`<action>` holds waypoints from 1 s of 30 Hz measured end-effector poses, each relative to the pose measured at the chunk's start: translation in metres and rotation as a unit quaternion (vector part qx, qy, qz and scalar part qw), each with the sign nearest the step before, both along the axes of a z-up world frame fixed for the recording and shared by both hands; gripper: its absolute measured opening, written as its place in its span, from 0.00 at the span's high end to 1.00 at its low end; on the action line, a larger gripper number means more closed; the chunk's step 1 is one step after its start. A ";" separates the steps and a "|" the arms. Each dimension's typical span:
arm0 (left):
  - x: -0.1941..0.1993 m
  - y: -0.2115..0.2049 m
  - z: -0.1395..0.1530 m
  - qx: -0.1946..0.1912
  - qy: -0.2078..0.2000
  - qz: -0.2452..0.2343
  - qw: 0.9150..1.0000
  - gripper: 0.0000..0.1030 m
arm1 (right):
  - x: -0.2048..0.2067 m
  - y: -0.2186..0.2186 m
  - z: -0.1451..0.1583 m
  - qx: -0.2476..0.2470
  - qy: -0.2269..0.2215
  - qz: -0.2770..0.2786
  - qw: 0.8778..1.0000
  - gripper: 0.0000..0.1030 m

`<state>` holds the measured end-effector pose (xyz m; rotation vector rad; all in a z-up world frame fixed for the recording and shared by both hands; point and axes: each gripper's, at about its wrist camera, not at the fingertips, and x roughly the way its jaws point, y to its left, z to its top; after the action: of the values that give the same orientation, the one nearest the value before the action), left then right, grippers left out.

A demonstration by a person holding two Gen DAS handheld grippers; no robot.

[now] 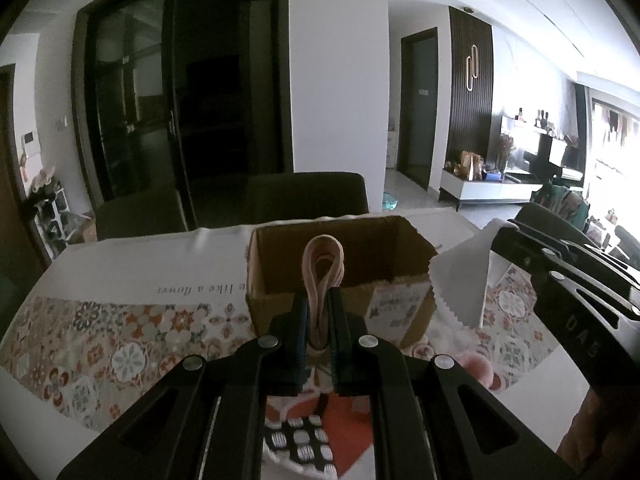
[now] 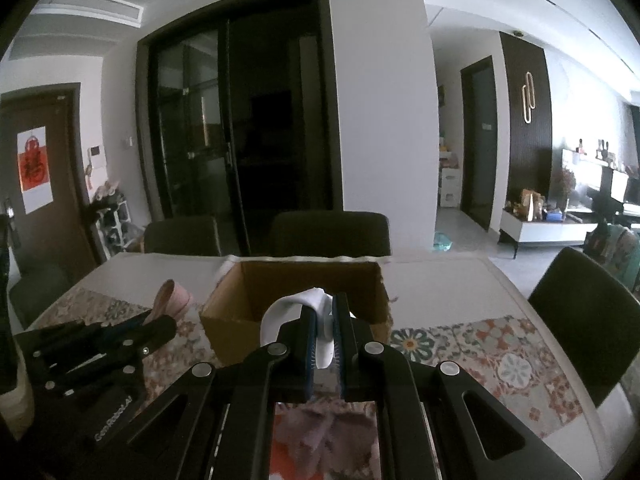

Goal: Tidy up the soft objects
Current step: 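Lift and carry the hair tie and sock with both tools over the cardboard box, then open both tools to drop the hair tie and sock into the box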

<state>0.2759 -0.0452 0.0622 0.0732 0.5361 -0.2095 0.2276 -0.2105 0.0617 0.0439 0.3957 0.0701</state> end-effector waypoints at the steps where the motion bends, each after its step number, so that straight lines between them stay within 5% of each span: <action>1: 0.006 -0.001 0.001 0.002 0.000 -0.001 1.000 0.89 | 0.007 -0.001 0.001 -0.002 0.002 0.000 1.000 0.91; 15: 0.092 -0.013 -0.007 0.011 0.031 -0.013 0.999 0.89 | 0.100 -0.010 -0.001 0.029 0.045 0.024 0.998 0.91; 26: 0.156 -0.028 -0.037 0.010 0.110 -0.033 0.993 0.88 | 0.176 -0.015 -0.037 0.043 0.143 0.039 0.988 0.89; 28: 0.160 -0.031 -0.043 0.015 0.125 -0.037 0.991 0.76 | 0.186 -0.019 -0.047 0.052 0.167 0.038 0.984 0.87; 30: 0.162 -0.032 -0.046 0.013 0.131 -0.040 0.991 0.66 | 0.194 -0.023 -0.057 0.062 0.192 0.038 0.979 0.74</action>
<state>0.4378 -0.0776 0.0162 0.0931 0.7983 -0.2924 0.4214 -0.2336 0.0043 0.1669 0.7797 0.1625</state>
